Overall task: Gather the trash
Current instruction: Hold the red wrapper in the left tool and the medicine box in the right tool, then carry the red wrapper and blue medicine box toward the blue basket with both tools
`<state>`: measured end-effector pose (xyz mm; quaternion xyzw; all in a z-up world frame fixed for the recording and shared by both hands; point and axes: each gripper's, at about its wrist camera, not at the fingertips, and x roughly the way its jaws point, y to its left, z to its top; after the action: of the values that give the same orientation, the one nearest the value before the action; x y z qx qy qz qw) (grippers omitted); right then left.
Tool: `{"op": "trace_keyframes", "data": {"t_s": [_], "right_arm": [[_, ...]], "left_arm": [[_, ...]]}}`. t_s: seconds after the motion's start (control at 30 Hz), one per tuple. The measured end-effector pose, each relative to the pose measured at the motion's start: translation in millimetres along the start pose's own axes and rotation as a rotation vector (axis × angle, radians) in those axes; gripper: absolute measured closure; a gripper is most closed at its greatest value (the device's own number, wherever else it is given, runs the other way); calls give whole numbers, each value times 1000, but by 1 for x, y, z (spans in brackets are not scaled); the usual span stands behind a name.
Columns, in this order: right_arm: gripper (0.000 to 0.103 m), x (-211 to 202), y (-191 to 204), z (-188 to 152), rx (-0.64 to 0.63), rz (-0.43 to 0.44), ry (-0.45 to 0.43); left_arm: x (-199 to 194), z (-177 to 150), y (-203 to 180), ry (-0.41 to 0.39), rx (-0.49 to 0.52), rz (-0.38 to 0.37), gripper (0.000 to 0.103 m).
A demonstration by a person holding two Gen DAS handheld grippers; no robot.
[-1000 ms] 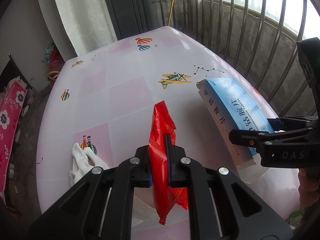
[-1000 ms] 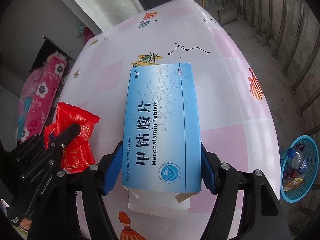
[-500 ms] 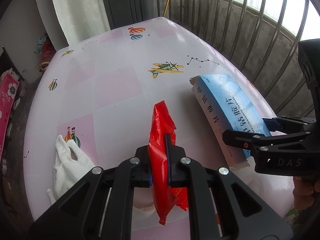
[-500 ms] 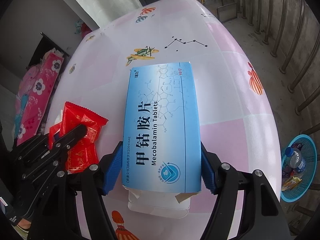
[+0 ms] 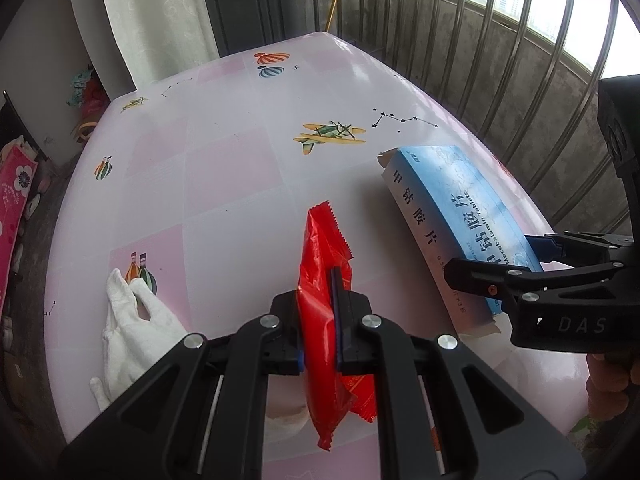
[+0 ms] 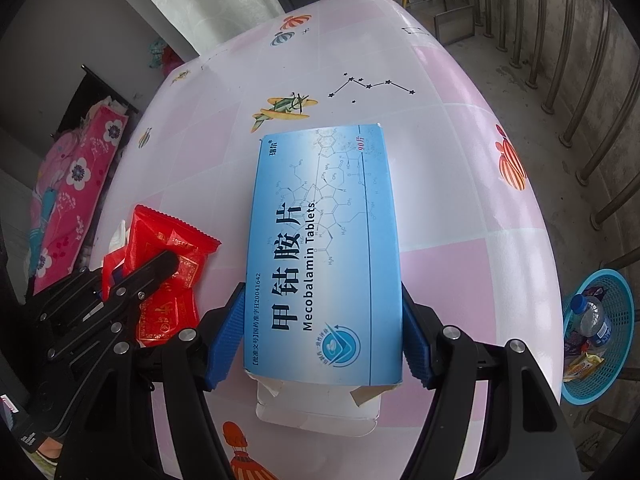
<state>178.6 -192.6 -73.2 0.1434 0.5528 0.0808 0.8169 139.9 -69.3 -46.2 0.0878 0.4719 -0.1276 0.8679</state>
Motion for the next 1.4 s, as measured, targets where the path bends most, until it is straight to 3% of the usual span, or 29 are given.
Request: {"op": "trace_keyframes", "data": {"t_s": [0.4, 0.93, 1.4], "right_arm": [[36, -2, -1, 0, 8, 2, -6], [36, -48, -15, 7, 46, 32, -123], [36, -80, -42, -2, 109, 5, -182]], "left_arm": [[-5, 2, 0, -13, 3, 6, 95], [-43, 27, -16, -133, 40, -18, 95], [-51, 41, -45, -179, 111, -67, 95]]}}
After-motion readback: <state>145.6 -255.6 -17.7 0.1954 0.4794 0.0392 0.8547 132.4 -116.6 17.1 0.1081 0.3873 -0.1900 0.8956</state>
